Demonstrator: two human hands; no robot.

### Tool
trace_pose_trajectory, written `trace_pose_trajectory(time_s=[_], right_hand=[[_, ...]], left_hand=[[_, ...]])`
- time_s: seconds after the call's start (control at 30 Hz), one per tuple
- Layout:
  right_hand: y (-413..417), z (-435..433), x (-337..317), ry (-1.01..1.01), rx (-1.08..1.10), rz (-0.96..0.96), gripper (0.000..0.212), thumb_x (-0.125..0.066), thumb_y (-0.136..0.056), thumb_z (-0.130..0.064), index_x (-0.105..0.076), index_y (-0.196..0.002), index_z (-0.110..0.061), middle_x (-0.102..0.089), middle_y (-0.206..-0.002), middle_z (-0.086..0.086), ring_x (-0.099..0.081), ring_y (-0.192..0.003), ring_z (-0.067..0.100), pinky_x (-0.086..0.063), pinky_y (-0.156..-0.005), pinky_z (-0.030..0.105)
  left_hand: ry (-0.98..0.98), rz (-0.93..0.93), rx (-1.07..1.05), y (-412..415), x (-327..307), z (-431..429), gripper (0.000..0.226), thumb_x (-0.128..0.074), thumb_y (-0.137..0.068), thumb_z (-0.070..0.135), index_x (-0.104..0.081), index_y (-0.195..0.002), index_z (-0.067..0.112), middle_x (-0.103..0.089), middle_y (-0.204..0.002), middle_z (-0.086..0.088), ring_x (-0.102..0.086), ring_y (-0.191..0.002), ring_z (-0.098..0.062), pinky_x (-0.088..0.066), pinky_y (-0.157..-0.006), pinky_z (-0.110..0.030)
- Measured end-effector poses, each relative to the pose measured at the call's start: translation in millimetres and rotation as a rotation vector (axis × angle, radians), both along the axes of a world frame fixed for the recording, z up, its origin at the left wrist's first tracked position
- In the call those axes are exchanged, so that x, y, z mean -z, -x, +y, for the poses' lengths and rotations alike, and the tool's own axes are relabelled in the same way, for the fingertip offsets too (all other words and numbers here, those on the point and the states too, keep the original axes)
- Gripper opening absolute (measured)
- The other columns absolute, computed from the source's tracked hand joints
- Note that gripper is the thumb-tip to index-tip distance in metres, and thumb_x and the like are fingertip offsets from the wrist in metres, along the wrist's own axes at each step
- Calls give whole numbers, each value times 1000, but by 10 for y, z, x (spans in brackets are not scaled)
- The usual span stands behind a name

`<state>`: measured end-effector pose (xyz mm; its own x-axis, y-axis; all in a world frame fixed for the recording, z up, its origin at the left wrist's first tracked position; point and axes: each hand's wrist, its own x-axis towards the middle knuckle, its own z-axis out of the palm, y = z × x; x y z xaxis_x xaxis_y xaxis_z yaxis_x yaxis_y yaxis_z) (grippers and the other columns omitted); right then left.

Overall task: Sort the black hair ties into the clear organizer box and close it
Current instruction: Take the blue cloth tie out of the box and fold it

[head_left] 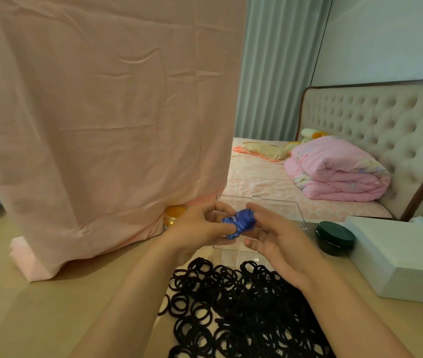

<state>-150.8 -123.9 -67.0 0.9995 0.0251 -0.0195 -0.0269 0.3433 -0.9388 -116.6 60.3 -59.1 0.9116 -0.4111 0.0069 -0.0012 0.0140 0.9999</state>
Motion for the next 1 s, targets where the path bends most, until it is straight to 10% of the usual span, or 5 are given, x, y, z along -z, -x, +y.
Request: trace_pose_trajectory(time_s=[0.27, 0.53, 0.7, 1.0], right_hand=[[-228, 316, -78, 274, 87, 73, 18, -67, -96, -19, -74, -111, -13, -78, -104, 5, -72, -91, 19, -54, -77, 29], [-613, 347, -133, 1004, 91, 89, 5, -72, -90, -13, -72, -94, -9, -76, -89, 20, -73, -67, 23, -60, -68, 36], [-801, 480, -94, 1368, -1, 100, 18, -75, -81, -9, -75, -96, 1, -75, -89, 26, -76, -79, 37, -62, -76, 51], [-967, 653, -25, 1556, 42, 115, 17, -67, -90, -16, -66, -78, -3, -66, -59, 13, -70, -49, 27, -59, -51, 33]], left_hand=[[39, -112, -203, -91, 71, 77, 29, -76, -85, 4, -67, -112, 13, -70, -111, -10, -75, -86, -22, -61, -75, -32], [-419, -350, -264, -328, 525, 189, 18, -65, -94, 23, -63, -111, 29, -63, -101, 11, -57, -86, 1, -42, -69, -13], [-477, -327, -187, -404, 719, 184, 30, -70, -90, 28, -63, -119, 28, -64, -108, 11, -59, -97, -4, -49, -90, -24], [-487, -338, -186, -401, 793, 143, 19, -64, -93, 33, -63, -111, 28, -67, -101, 9, -61, -91, -8, -48, -77, -26]])
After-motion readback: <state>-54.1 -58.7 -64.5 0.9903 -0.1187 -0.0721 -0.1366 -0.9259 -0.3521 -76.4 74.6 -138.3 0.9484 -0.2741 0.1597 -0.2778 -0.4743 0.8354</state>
